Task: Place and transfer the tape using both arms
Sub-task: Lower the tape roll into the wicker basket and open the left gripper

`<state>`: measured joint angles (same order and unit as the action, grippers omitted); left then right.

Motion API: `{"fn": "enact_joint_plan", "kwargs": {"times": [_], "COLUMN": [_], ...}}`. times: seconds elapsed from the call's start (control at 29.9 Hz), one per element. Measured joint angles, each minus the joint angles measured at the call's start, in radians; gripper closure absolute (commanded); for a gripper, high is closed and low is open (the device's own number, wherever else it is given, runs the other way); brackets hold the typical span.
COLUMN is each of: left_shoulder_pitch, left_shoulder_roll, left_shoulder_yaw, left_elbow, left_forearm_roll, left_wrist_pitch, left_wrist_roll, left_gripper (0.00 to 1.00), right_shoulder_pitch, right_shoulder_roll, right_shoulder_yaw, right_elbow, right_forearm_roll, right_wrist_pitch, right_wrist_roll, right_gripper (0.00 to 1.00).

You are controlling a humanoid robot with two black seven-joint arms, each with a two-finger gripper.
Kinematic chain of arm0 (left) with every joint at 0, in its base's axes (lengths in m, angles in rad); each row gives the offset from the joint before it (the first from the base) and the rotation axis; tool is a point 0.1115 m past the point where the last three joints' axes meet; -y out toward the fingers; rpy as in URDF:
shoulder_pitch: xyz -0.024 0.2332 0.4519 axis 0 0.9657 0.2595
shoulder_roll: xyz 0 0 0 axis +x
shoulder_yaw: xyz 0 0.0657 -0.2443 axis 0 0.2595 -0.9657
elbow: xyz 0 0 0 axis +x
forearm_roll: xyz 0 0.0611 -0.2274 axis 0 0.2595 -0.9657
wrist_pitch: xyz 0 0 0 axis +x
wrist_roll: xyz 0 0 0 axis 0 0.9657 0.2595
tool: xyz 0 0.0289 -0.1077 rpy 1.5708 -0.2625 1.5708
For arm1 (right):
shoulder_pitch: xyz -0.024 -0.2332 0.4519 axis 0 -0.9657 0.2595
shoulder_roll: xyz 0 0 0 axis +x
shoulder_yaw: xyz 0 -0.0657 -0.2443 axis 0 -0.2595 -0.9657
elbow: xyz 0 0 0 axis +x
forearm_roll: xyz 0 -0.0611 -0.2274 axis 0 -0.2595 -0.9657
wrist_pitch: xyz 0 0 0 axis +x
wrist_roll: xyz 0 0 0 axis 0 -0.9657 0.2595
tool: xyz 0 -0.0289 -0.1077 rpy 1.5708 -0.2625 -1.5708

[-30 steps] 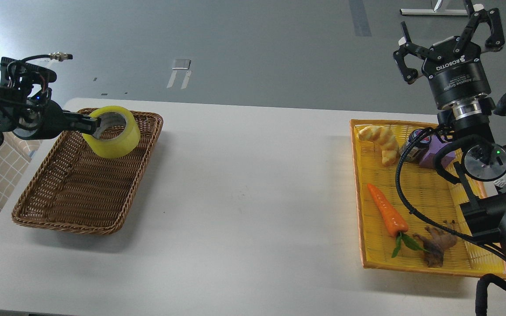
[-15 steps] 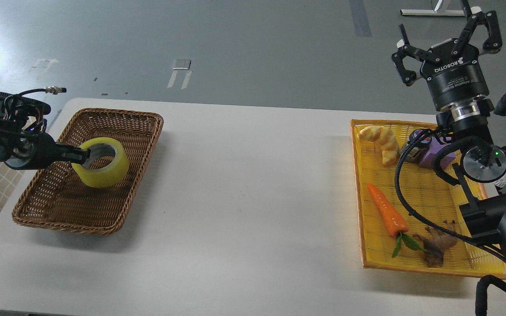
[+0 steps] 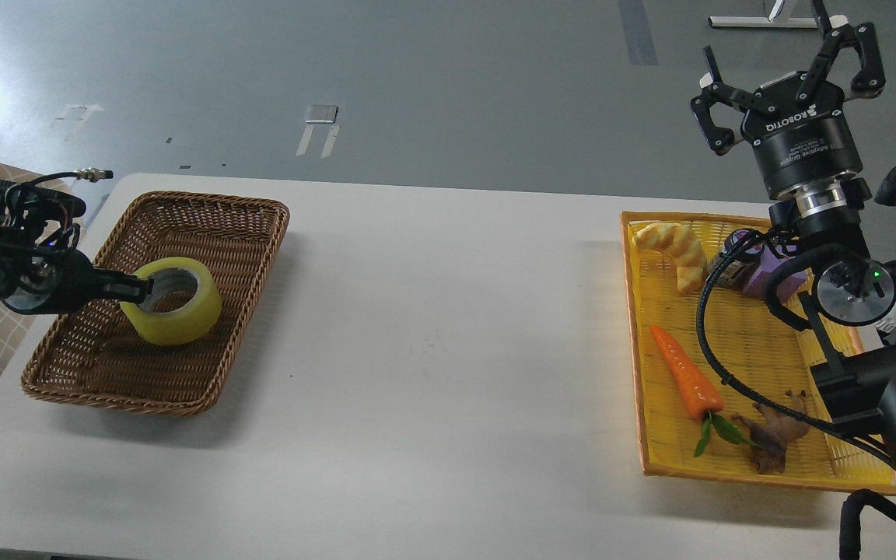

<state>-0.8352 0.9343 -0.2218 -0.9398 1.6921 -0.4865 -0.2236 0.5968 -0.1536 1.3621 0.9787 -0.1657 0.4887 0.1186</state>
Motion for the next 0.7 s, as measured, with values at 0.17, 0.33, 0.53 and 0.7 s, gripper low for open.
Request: {"fn": "enact_joint_plan", "kwargs": {"times": [0.17,0.33,0.53,0.7], "left_shoulder_pitch": [0.007,0.008,0.008,0.008], "left_shoulder_roll": [0.000,-0.003,-0.003,-0.003], "left_shoulder_yaw": [0.000,-0.001,-0.001,-0.002], "left_elbow": [0.002,0.012,0.015,0.015], "left_forearm_roll": [-0.002,-0.007,-0.014,-0.024], "left_wrist_pitch": [0.003,0.003,0.004,0.004], "left_wrist_roll": [0.004,0.007,0.021,0.025], "left_gripper": [1.00,0.94,0.52,0.32], "right_shoulder_pitch": [0.000,0.001,0.001,0.001], "right_shoulder_roll": [0.001,0.002,0.002,0.002], "right_shoulder_yaw": [0.000,0.000,0.000,0.001], "right_elbow": [0.000,0.000,0.000,0.000], "right_forearm_roll": [0.000,0.000,0.000,0.000], "right_wrist_pitch": [0.000,0.000,0.000,0.000], "right_wrist_roll": [0.000,0.000,-0.001,-0.001], "right_gripper": [0.00,0.00,0.00,0.00]}}
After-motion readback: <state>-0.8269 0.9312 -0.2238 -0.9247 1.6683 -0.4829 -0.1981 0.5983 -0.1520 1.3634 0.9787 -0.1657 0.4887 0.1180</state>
